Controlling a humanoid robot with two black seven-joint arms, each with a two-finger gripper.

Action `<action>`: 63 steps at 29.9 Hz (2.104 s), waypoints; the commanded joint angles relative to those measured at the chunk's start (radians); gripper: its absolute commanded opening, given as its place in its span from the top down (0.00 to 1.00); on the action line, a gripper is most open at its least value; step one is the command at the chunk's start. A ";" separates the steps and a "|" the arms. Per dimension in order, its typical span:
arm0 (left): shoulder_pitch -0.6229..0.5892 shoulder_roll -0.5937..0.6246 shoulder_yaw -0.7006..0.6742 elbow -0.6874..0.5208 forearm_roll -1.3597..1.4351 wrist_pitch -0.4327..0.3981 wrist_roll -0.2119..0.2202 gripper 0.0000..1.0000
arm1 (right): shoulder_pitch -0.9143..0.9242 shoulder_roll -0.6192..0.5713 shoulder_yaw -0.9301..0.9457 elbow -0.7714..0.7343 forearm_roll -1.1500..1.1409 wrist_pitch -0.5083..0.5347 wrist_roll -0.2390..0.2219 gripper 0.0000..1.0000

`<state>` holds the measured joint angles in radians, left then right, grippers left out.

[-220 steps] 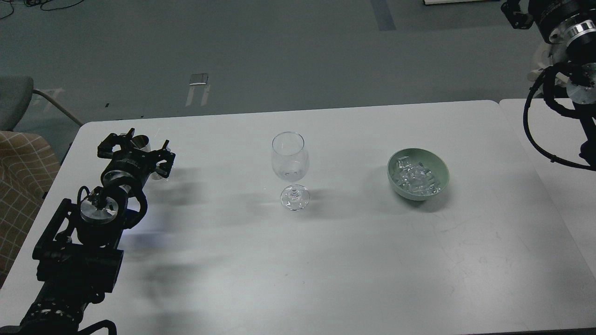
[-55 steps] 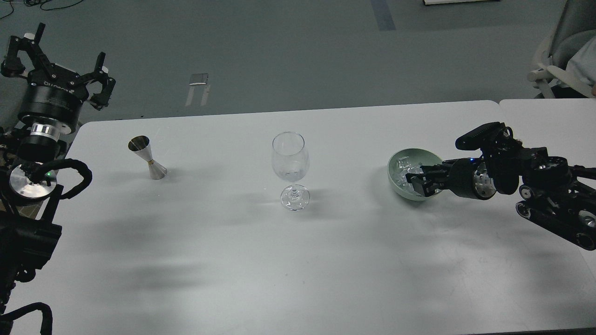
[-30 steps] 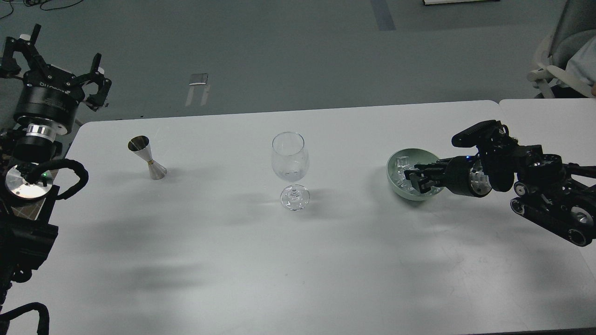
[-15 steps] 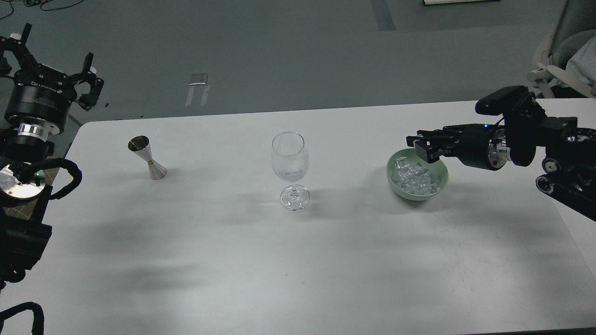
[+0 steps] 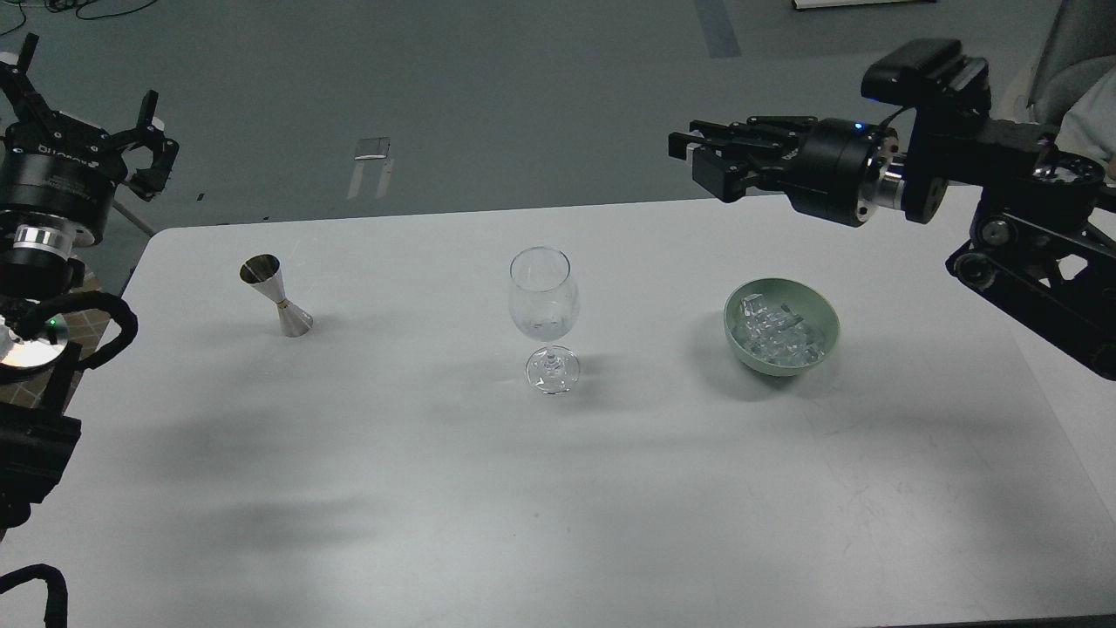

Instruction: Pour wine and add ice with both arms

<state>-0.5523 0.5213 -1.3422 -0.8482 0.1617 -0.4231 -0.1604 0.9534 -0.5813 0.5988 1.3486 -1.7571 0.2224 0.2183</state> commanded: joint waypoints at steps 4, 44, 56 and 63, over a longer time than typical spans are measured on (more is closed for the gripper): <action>0.006 0.011 0.000 0.000 -0.001 0.000 0.001 0.02 | 0.022 0.124 -0.002 0.003 -0.004 0.003 -0.013 0.73; 0.006 0.029 -0.003 0.000 -0.021 0.000 -0.002 0.02 | 0.022 0.325 -0.111 -0.114 -0.061 0.009 -0.040 0.69; 0.005 0.040 -0.003 -0.002 -0.021 0.000 -0.002 0.02 | 0.019 0.311 -0.111 -0.114 -0.059 0.009 -0.037 0.66; 0.006 0.055 -0.003 -0.002 -0.021 0.000 -0.002 0.02 | 0.016 0.311 -0.113 -0.117 -0.061 0.009 -0.039 0.56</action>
<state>-0.5476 0.5717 -1.3454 -0.8490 0.1411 -0.4234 -0.1614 0.9699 -0.2700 0.4864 1.2326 -1.8163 0.2315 0.1811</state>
